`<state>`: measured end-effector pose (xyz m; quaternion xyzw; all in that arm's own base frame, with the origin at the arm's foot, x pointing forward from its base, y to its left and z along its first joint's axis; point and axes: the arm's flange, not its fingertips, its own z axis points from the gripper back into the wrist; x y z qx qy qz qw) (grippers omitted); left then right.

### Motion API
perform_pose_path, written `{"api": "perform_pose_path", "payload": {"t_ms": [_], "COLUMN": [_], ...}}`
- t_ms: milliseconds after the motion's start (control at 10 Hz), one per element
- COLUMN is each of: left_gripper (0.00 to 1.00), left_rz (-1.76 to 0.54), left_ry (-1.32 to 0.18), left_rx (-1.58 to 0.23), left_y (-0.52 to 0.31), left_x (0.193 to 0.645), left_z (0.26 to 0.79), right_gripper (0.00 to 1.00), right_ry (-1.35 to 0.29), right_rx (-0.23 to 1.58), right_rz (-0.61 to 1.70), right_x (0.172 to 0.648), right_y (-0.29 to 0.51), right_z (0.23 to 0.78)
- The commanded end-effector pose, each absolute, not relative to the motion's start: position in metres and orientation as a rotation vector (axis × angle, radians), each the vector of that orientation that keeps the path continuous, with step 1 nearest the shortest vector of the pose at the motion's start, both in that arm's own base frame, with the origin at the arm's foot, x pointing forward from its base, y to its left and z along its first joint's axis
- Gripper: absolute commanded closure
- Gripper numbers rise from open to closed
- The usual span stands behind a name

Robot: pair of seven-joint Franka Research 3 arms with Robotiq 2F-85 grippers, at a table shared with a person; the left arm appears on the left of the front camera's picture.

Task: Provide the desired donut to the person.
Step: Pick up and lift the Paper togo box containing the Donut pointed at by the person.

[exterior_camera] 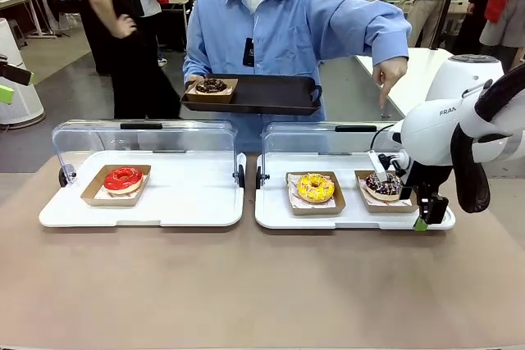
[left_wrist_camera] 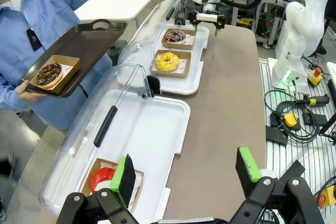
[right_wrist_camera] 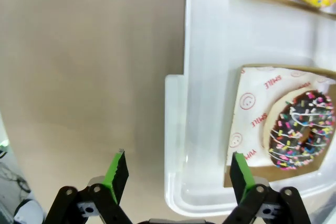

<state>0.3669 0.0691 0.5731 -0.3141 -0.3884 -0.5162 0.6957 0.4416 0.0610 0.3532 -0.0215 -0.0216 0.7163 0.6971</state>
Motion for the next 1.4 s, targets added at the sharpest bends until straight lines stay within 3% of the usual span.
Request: {"api": "perform_pose_path", "payload": {"t_ms": [0, 1300], "left_gripper": [0.0, 0.0], "left_rz": [-1.156, -1.156], "left_ry": [-0.879, -0.879], "left_rx": [-0.71, -0.71], "left_y": [0.07, 0.07], "left_x": [0.367, 0.367], "left_z": [0.574, 0.574], "right_gripper": [0.0, 0.0], "right_ry": [-0.071, -0.059], "right_rx": [-0.015, 0.026], "right_rz": [1.578, 1.519], "right_x": [0.457, 0.502], "right_y": [0.054, 0.031], "right_z": [0.351, 0.331]}}
